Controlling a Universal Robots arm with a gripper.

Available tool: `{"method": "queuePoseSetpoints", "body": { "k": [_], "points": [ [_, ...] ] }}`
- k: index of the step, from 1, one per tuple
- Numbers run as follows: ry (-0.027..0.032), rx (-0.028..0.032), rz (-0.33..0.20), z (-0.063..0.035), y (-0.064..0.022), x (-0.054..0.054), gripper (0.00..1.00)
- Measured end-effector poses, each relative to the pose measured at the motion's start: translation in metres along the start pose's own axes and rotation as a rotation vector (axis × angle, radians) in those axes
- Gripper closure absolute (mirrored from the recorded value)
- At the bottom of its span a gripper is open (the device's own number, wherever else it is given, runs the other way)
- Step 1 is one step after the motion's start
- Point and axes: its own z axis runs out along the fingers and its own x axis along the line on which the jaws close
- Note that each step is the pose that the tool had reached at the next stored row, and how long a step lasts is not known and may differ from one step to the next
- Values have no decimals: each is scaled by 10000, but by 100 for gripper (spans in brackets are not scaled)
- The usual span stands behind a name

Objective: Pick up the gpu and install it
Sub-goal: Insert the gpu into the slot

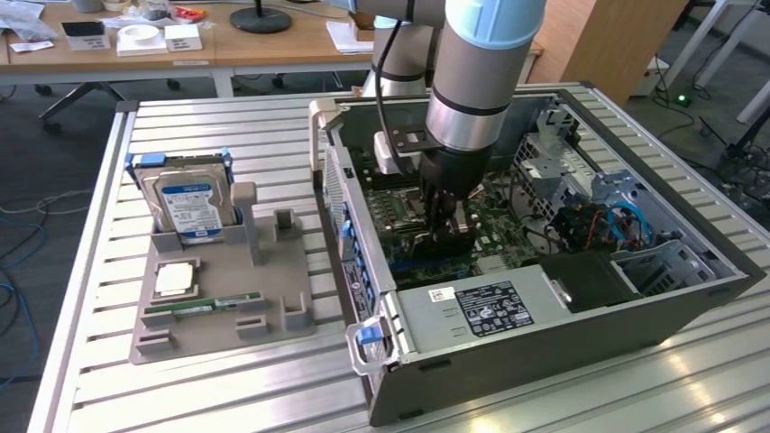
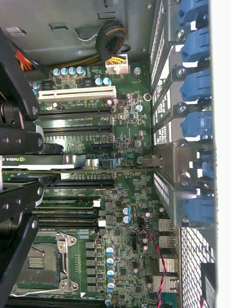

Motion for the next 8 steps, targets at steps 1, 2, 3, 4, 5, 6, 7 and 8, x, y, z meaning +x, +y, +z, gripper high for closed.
{"method": "queuePoseSetpoints", "body": {
  "k": [1, 2, 3, 4, 5, 6, 7, 8],
  "points": [
    [0, 0, 0, 1, 0, -1, 73],
    [0, 0, 3, 1, 0, -1, 73],
    [1, 0, 16, 1, 0, -2, 73],
    [2, 1, 40, 2, 0, -2, 73],
    [3, 1, 71, 2, 0, -2, 73],
    [3, 1, 102, 2, 0, -2, 73],
    [4, 2, 120, 2, 0, -2, 73],
    [4, 2, 121, 2, 0, -2, 73]
  ]
}}
